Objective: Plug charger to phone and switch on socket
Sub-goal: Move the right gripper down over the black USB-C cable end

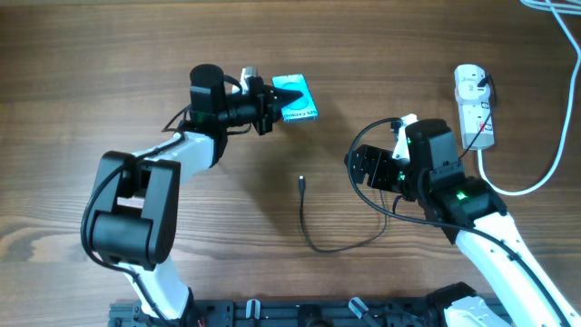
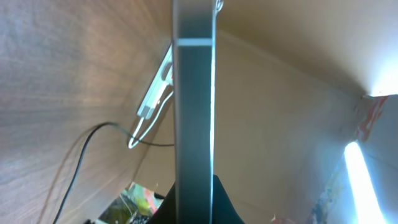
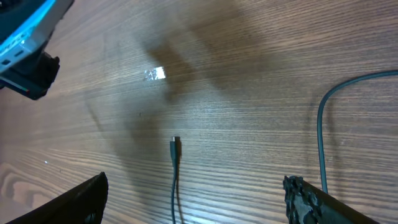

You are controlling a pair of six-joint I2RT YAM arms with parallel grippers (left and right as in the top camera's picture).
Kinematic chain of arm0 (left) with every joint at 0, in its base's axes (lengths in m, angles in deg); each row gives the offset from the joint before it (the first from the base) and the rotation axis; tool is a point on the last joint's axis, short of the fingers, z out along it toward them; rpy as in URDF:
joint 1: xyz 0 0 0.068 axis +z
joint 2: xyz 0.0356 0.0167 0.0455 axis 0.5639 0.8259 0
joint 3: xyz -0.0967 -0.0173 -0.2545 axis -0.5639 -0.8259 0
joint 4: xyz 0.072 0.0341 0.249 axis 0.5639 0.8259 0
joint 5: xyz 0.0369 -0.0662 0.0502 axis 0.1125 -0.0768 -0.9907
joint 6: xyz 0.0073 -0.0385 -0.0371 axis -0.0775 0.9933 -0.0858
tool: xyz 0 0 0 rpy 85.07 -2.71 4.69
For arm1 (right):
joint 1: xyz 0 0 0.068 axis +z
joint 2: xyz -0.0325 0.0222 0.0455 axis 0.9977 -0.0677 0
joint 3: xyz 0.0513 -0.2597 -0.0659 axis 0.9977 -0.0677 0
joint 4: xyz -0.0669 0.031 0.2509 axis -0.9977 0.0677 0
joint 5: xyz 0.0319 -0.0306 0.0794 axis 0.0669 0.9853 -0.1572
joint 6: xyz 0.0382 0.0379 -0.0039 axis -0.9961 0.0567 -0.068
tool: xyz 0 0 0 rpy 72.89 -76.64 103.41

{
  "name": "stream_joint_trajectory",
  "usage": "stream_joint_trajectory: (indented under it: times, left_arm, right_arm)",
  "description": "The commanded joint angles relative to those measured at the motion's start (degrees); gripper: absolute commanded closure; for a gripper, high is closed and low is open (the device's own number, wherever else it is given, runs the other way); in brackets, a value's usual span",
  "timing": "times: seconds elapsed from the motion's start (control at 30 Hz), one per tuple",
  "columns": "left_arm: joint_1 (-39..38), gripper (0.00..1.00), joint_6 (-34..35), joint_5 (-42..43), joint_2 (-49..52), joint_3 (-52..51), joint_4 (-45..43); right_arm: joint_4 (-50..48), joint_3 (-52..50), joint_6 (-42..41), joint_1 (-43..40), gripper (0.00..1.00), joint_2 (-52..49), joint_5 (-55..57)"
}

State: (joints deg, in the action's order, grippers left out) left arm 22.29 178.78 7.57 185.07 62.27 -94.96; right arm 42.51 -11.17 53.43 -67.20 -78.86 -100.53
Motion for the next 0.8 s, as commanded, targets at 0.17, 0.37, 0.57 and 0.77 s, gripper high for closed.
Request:
stream_joint_trajectory:
  times: [0.17,0.37,0.57,0.77]
  left_arm:
    - [0.26,0.96,0.92,3.21,0.37,1.55,-0.46]
    - [0.26,0.96,0.9,3.19,0.37,1.55,-0.46]
    - [0.26,0.96,0.9,3.19,0.37,1.55,-0.46]
    - [0.26,0.96,0.9,3.17,0.37,1.55,-0.46]
  right_arm:
    - [0.87,-0.11,1.29,-0.13,0.08,0.44,1.18]
    - [0.87,-0.11,1.29,-0.13,0.08,0.04,1.18]
    - [0.85,-0.11,1.29,-0.13,0.08,-0.26,1.18]
    - [0.85,-0.09,1.27,-0.13,0.08,-0.33,1.18]
